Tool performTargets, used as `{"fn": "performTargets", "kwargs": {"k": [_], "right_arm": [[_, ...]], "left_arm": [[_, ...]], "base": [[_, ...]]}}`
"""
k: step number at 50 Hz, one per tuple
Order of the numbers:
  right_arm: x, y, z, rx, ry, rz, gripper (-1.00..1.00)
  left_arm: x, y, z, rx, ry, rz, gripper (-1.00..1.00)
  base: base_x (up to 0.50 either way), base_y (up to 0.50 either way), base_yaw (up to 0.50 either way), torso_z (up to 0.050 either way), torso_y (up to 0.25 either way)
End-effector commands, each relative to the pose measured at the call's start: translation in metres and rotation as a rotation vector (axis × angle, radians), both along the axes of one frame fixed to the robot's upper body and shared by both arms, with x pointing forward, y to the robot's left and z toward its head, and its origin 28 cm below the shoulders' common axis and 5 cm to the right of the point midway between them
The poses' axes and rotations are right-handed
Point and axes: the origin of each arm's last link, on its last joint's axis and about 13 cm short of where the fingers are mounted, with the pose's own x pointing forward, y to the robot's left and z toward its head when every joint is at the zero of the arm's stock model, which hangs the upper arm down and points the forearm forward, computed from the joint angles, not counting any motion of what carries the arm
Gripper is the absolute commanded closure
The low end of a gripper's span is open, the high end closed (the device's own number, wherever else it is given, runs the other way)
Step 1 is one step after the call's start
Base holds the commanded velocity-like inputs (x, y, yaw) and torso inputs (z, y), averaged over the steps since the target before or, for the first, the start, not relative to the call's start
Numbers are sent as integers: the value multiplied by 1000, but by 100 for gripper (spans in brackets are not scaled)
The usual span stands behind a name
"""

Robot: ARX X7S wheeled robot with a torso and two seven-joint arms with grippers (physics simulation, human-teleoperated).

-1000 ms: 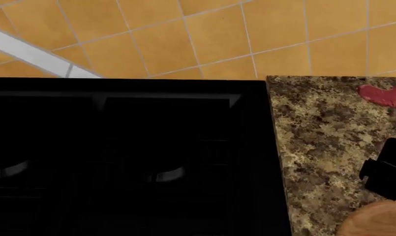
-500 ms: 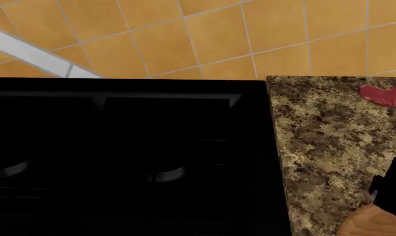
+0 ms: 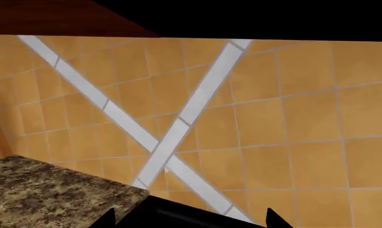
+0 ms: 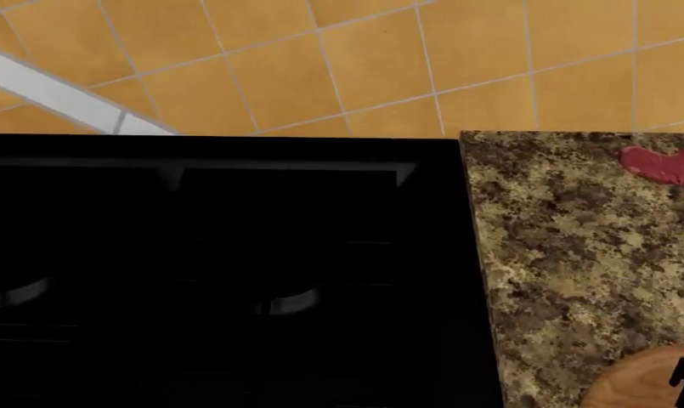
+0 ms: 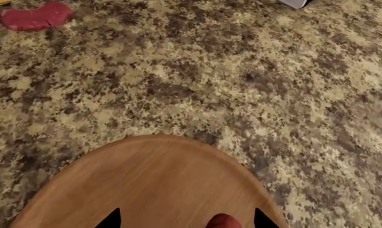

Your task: Pick the sweet potato from the counter and place it in the microwave.

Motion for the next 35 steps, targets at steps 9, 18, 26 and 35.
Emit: {"fn": "performTargets", "kwargs": {"k": [9, 18, 26, 35], "right_arm": [[-5, -12, -8, 76, 81, -3, -100], [-3, -17, -14, 108, 96, -28, -100], [-2, -20, -18, 130, 117, -38, -100], [-1, -24, -20, 123, 131, -51, -100]], "left_arm": [[0, 0, -1, -6, -1, 8, -100], [0, 0, -1, -4, -5, 11, -100], [0, 0, -1, -5, -7, 13, -100], [0, 0, -1, -3, -4, 10, -100]], "base": [[0, 0, 0, 0, 0], [0, 0, 0, 0, 0], [0, 0, 0, 0, 0], [0, 0, 0, 0, 0]]}}
